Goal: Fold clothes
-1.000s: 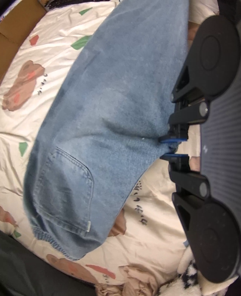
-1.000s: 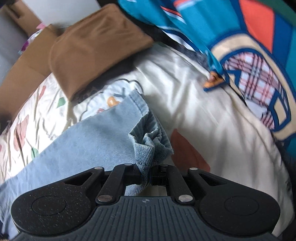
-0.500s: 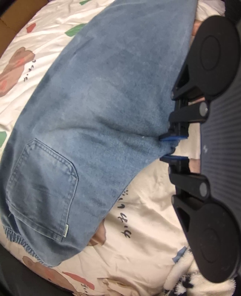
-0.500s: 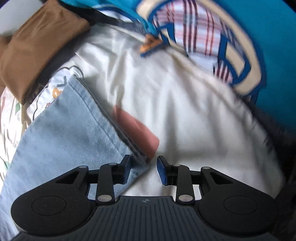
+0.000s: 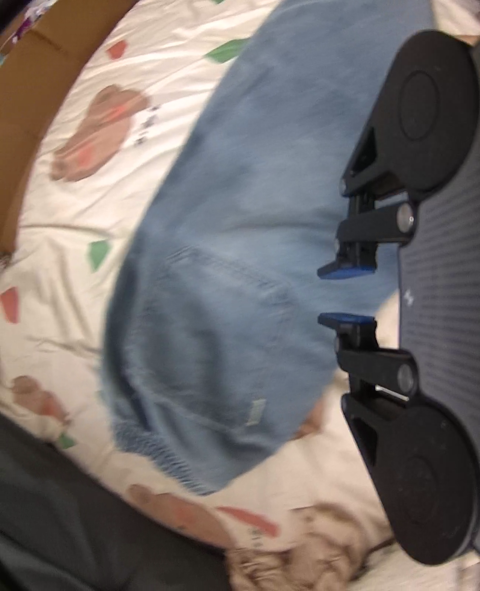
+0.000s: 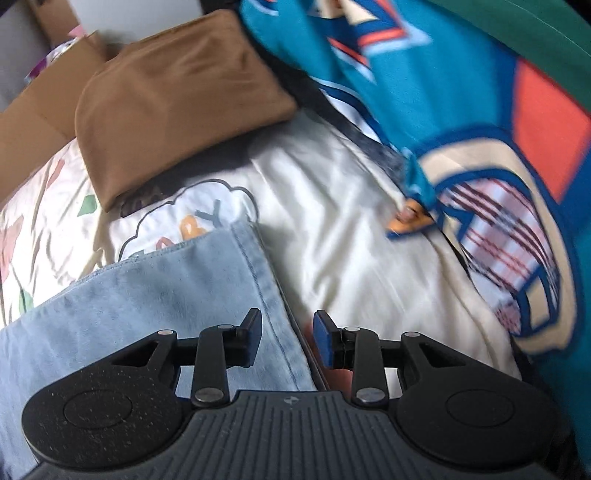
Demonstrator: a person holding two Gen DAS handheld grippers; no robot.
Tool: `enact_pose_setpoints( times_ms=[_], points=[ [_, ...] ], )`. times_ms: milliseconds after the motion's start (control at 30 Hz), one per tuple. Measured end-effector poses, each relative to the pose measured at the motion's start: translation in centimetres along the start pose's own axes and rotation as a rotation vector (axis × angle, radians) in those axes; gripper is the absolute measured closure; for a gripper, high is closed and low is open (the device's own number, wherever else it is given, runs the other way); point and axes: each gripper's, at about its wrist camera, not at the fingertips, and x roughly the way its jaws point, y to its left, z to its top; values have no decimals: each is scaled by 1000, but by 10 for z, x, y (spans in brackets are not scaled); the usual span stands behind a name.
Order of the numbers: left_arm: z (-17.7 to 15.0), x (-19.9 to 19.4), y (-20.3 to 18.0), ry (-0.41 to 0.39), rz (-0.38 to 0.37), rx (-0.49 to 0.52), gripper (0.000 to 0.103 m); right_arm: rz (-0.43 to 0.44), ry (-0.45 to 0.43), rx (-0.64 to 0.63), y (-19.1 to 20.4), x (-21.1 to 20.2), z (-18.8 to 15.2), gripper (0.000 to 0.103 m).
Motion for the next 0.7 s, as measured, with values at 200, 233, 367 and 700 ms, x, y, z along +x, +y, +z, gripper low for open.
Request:
enact_pose_setpoints(
  times_ms=[200, 233, 367, 700],
  points=[
    [8, -1, -1, -87, 51, -56, 76, -12, -6, -51, 13, 18, 13, 60],
    [15, 2, 0, -100, 60, -59, 76, -14, -7, -59, 16, 21, 15, 60],
    [39, 10, 9, -155, 99, -87, 70, -22, -11, -93, 24, 33, 23, 59],
    [85, 69, 22, -192, 190, -164, 70, -72, -14, -188, 44, 63, 37, 51]
  ],
)
